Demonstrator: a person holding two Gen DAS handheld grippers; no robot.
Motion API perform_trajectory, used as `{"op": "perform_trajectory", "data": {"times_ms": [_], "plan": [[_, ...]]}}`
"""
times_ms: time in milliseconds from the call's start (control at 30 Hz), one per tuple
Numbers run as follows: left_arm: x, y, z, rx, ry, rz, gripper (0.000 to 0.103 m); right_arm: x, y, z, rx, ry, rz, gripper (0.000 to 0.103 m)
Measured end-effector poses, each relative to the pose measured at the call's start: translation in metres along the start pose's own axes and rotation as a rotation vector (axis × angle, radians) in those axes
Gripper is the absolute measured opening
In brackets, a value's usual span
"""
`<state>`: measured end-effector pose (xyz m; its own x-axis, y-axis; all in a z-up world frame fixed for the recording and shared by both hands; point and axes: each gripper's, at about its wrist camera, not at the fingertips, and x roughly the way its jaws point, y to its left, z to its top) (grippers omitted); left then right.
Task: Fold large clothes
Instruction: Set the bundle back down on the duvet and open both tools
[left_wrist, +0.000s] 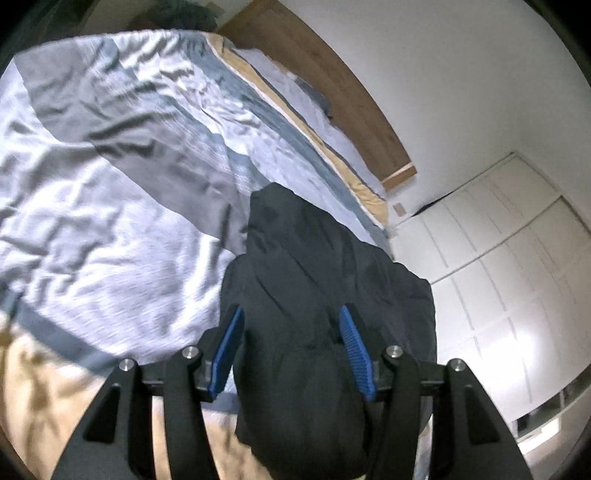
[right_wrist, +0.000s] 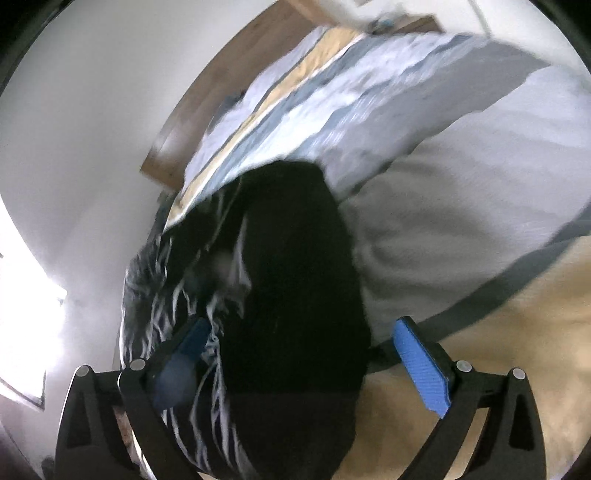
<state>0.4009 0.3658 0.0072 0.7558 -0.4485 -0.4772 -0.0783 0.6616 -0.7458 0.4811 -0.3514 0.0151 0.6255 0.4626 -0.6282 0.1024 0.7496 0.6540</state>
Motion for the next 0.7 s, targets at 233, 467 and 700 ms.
{"op": "perform_trajectory", "data": {"times_ms": [233, 467, 700], "plan": [[-0.043, -0.06, -0.048, 0.101, -0.044, 0.159, 0.053, -0.049, 0.037, -0.042, -0.127, -0.032, -0.107, 0.103], [-0.062, -0.13, -0.128, 0.212, -0.094, 0.361, 0.053, -0.07, 0.085, -0.125, -0.236, -0.018, -0.155, 0.103], [-0.077, -0.191, -0.217, 0.364, -0.154, 0.483, 0.053, -0.095, 0.117, -0.202, -0.342, -0.043, -0.235, 0.103]]}}
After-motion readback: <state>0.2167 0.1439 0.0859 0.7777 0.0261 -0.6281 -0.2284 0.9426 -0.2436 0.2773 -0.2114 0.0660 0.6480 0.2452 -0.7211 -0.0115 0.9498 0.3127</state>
